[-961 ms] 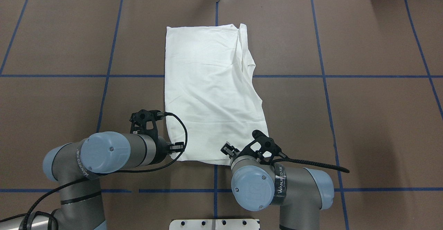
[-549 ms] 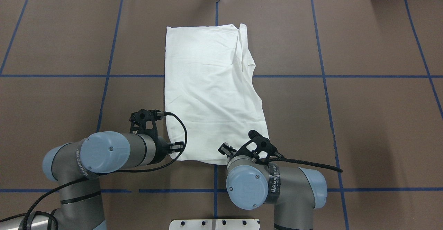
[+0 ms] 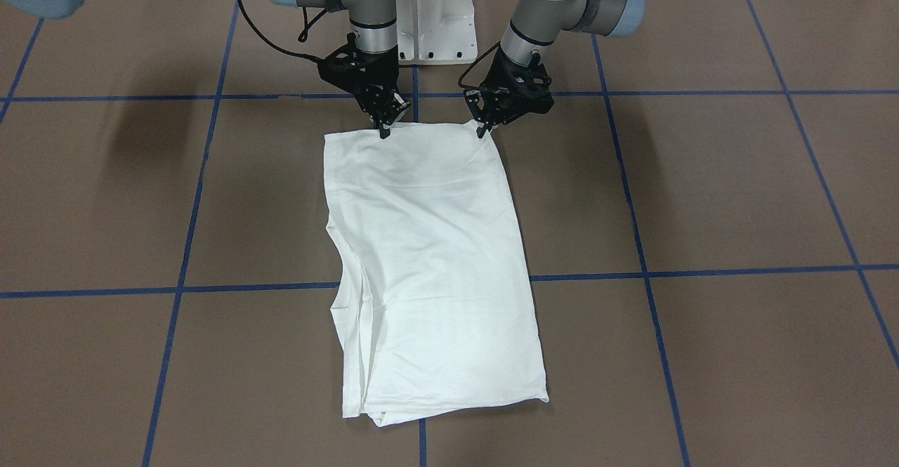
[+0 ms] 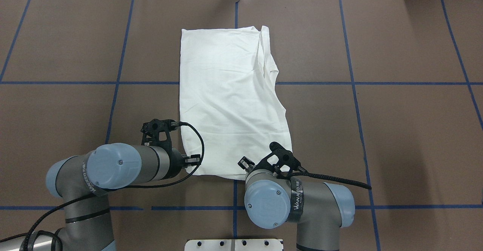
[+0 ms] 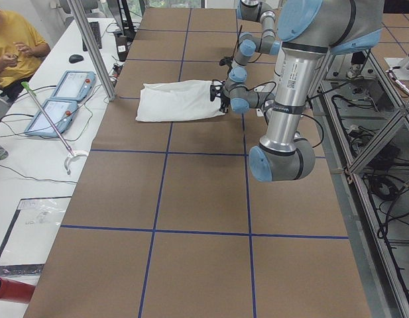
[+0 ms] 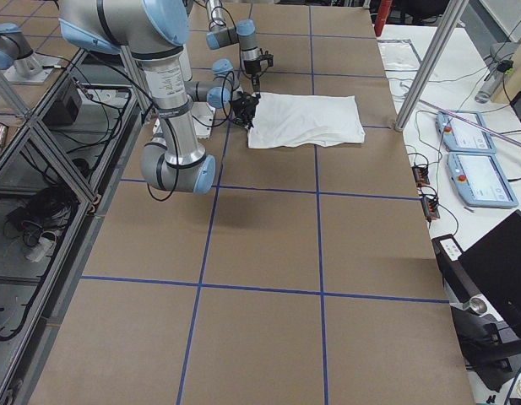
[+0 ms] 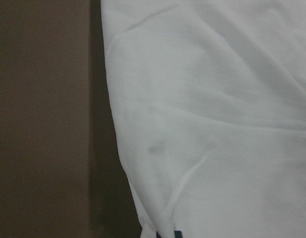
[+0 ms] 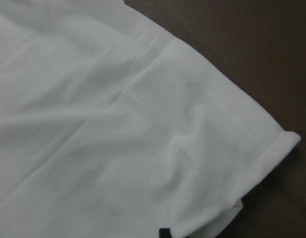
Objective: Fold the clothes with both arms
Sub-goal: 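Grasp the near shirt edge with both grippers, adjusting the right gripper, then lift the near edge with both grippers and fold it toward the far edge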
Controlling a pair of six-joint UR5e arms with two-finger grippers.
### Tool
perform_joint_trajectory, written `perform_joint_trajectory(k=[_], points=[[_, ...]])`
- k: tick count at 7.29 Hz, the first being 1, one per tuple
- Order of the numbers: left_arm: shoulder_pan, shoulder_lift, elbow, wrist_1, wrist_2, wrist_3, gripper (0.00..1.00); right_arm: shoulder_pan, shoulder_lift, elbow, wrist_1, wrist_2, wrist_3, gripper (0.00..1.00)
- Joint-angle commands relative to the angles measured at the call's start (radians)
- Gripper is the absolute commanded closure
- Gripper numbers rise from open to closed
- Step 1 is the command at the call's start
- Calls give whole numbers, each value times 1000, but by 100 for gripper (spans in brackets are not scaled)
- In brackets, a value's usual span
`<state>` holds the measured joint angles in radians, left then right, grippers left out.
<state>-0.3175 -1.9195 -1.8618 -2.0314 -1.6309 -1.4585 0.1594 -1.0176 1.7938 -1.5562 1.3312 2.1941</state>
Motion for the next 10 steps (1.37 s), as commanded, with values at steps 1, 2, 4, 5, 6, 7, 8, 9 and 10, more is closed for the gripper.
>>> perform_joint_trajectory(k=[1,2,4,5,6,7,8,9,10], points=[[-5,1,-49,28,-6,33,100,20,2,42,-16,5,-7,100],[-3,2,-150,137,-7,68,100,22,2,165,-144,11,-13,100],[-5,2,-400,363,-93,66,100,-42,13,464,-459,13,-1,100],[-3,-9,-513,485,-96,66,100,-56,42,537,-540,11,0,100],[3,-21,-516,519,-98,66,100,-57,62,509,-538,10,-16,100],[-6,-29,-481,517,-98,73,100,-37,91,448,-532,-12,-75,100],[-81,-79,-418,520,-101,117,100,18,150,384,-530,-15,-120,100],[-138,-102,-348,519,-101,156,100,69,195,322,-515,-15,-166,100],[-193,-128,-277,516,-99,168,100,113,211,240,-442,-15,-200,100]])
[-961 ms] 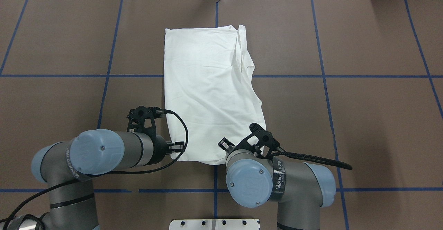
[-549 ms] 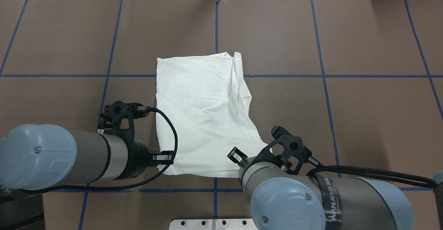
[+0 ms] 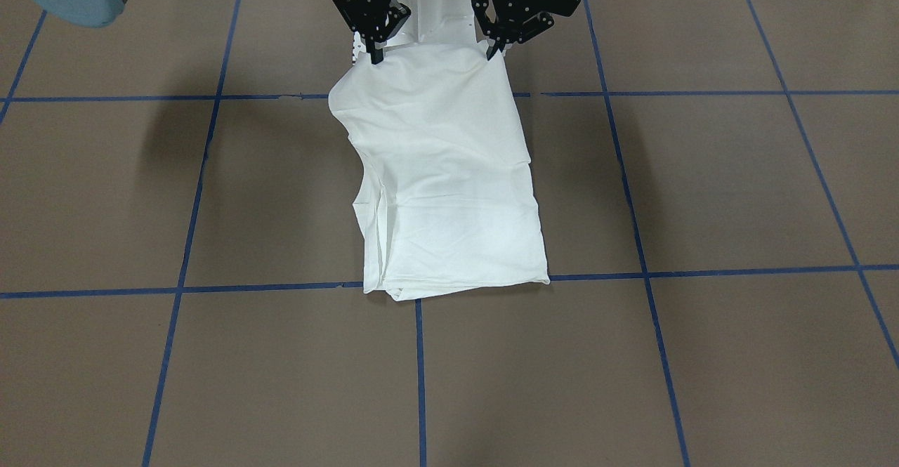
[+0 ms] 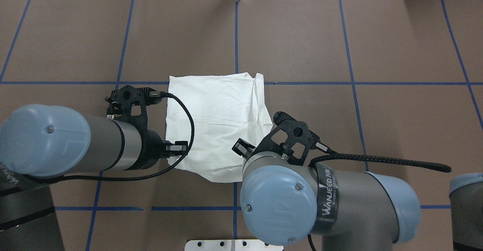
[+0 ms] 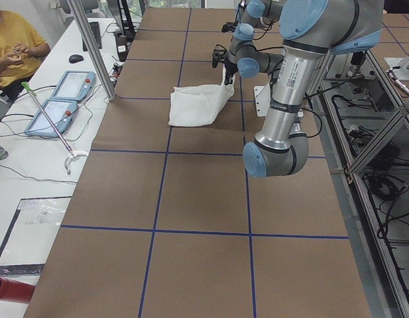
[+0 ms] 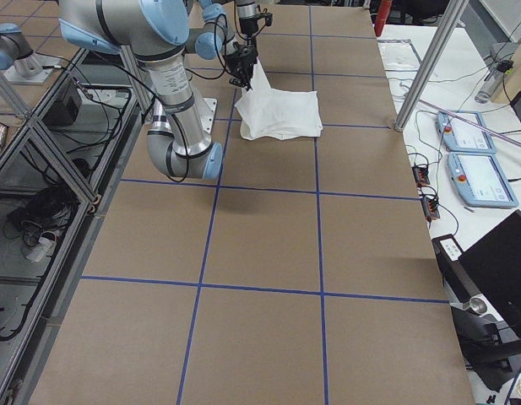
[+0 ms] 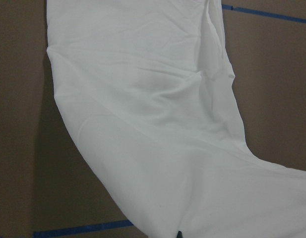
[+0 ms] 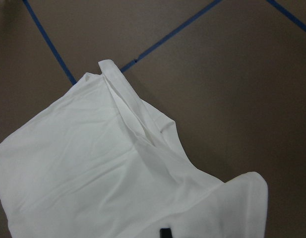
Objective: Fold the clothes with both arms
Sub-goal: 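Lift the near edge with both grippers and fold it toward the far edge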
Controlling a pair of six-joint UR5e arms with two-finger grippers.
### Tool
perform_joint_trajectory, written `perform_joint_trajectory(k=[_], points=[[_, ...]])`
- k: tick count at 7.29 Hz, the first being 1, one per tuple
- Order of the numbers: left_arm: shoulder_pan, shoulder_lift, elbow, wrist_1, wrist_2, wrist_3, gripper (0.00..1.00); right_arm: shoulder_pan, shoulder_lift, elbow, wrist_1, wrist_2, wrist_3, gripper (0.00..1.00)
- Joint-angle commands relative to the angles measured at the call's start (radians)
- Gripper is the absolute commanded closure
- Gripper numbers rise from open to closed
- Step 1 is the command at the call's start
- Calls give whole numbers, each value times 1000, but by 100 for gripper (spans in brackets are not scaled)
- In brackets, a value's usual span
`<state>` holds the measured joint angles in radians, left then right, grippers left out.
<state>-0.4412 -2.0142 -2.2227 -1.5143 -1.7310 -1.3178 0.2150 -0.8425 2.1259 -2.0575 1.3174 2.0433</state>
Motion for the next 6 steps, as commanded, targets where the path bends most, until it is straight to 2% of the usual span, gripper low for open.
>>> perform_joint_trajectory(k=[1,3,4,6], points=[[-123,-61,148,-1,1,90,100,99,39,-171,135,0,-87,100],[-204,-133,323,-32,2,163,100,161,86,-335,262,2,-156,100],[-215,-173,451,-99,7,167,100,185,130,-439,304,5,-175,100],[-238,-181,654,-322,8,214,100,219,199,-620,423,5,-218,100]])
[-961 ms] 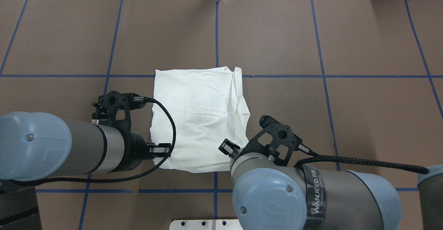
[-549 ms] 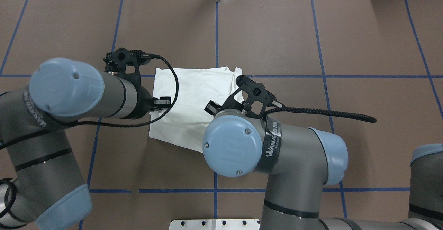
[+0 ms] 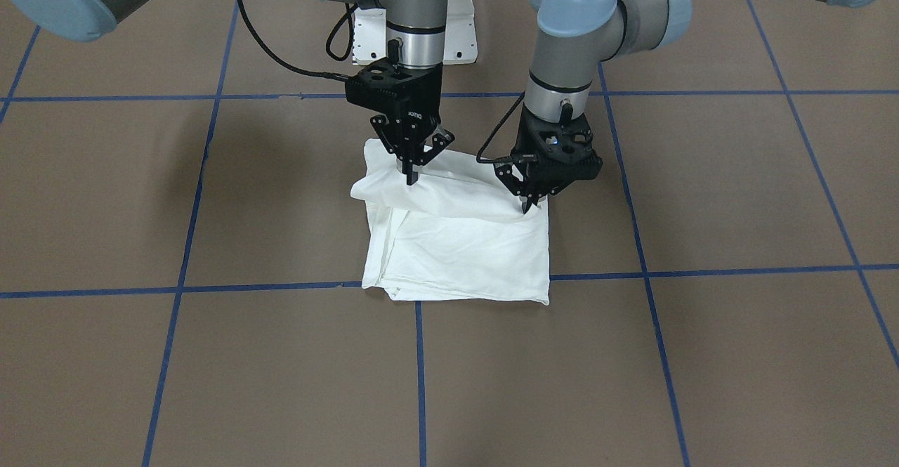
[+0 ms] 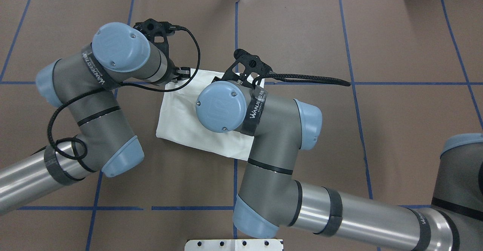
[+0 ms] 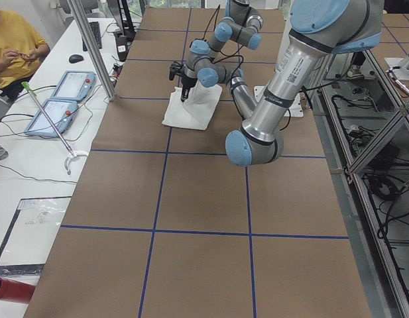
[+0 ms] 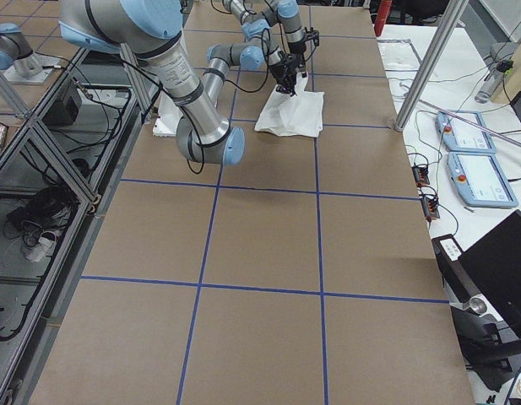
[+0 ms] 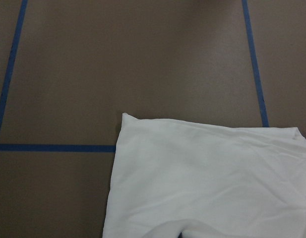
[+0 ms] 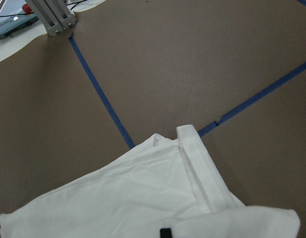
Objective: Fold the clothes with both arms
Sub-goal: 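Lift the near edge with both grippers and fold it toward the far edge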
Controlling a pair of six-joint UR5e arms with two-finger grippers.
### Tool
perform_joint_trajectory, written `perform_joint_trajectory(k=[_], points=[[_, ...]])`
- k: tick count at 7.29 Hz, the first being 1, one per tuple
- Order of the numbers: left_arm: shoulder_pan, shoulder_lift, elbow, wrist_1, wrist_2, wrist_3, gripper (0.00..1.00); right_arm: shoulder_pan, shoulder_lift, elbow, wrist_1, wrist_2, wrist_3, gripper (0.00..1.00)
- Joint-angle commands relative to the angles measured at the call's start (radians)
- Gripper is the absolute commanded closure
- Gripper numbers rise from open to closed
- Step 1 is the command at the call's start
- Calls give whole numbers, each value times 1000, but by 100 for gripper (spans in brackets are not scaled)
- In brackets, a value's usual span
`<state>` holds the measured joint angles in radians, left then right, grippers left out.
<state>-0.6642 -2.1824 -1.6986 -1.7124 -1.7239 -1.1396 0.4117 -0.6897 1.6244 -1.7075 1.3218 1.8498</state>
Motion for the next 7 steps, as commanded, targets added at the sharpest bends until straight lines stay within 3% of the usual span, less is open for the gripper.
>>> perform_joint_trajectory(k=[1,2,3,4,5,7], points=[[-32,-14,186,-171,1,73,100,36,64,-188,104,2,-62,100],[-50,-13,195,-176,0,131,19,53,67,-234,152,5,-101,49],[-63,-13,188,-176,-6,196,0,67,70,-248,161,20,-162,0],[-107,-8,162,-177,-43,254,0,94,87,-247,160,92,-168,0],[-167,10,146,-176,-157,380,0,95,101,-247,158,120,-170,0],[-182,67,111,-177,-168,466,0,47,108,-285,158,106,-158,0]])
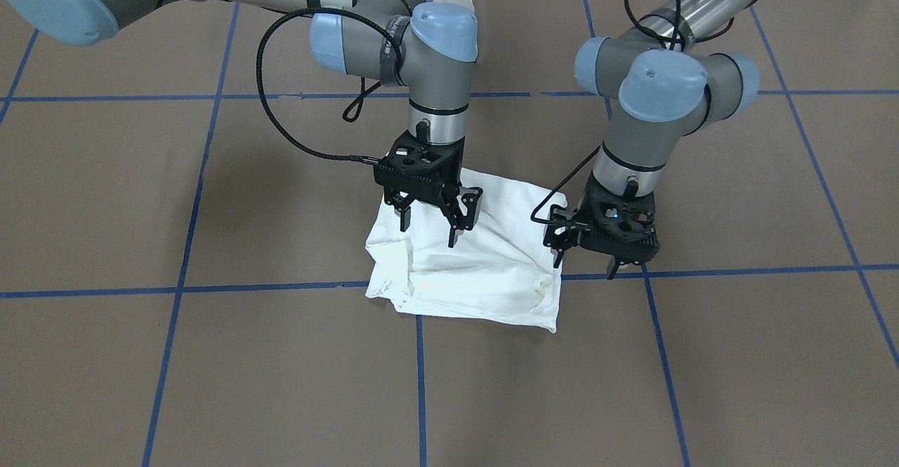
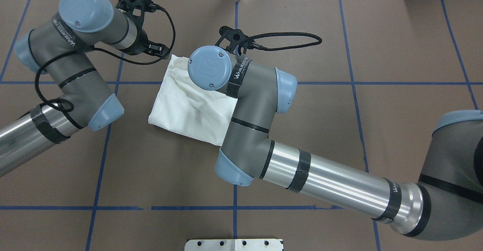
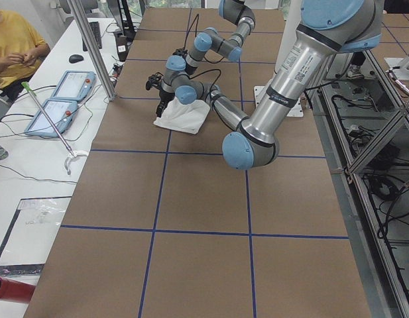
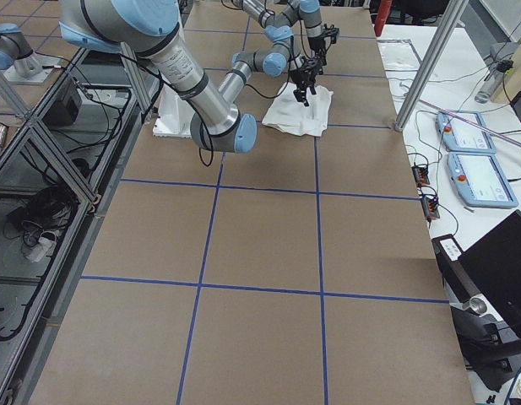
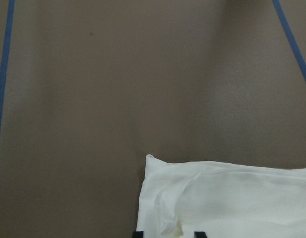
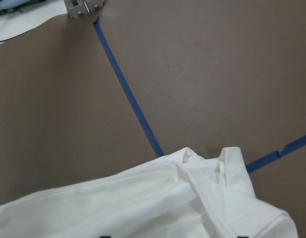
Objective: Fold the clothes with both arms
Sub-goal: 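Lift the near edge with both grippers and fold it toward the far edge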
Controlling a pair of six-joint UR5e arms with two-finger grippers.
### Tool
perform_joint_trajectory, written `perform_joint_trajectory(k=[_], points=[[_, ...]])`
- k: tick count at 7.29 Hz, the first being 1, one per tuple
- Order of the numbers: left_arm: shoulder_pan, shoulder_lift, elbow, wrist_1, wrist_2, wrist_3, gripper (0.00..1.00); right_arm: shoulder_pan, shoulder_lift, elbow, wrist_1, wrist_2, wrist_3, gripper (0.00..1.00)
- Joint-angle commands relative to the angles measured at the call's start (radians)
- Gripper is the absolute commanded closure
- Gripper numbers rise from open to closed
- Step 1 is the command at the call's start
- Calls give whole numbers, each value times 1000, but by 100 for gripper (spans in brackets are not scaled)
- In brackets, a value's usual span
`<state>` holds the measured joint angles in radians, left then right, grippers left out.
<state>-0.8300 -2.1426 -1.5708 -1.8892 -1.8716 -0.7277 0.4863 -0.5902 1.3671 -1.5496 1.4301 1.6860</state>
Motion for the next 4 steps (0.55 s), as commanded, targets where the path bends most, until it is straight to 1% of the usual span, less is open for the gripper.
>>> perform_joint_trajectory(k=[1,2,3,4], points=[[-29,30,-18,-4,-20,98,0,-35,44,-110,2,-29,1,0],[-32,35,-18,-5,-20,105,0,-28,65,-173,25,-74,-3,4],[-34,36,-20,-5,-20,105,0,-20,66,-228,60,-86,0,9],[-34,36,-20,-5,-20,100,0,-21,64,-259,71,-95,-12,13]])
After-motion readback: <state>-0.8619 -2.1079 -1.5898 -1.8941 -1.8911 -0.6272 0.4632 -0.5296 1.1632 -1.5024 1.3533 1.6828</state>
